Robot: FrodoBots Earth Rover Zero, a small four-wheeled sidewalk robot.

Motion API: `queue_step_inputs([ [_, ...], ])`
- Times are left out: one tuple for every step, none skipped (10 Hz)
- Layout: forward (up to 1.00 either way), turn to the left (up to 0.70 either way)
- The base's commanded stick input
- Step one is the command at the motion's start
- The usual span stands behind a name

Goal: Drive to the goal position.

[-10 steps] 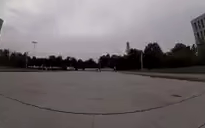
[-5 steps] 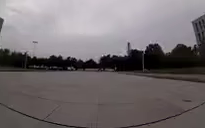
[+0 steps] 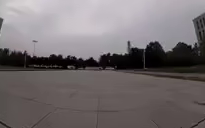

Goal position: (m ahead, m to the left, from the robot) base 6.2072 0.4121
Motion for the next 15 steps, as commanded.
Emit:
queue_step_inputs([
  [0.7,0.01],
  [0.7,0.01],
  [0.7,0.01],
  [0.7,0.01],
  [0.7,0.01],
  [0.7,0.01],
  [0.7,0.01],
  [0.7,0.01],
  [0.7,0.01],
  [0.7,0.01],
  [0.7,0.01],
  [0.7,0.01],
  [0.7,0.01],
  [0.7,0.01],
  [0.7,0.01],
])
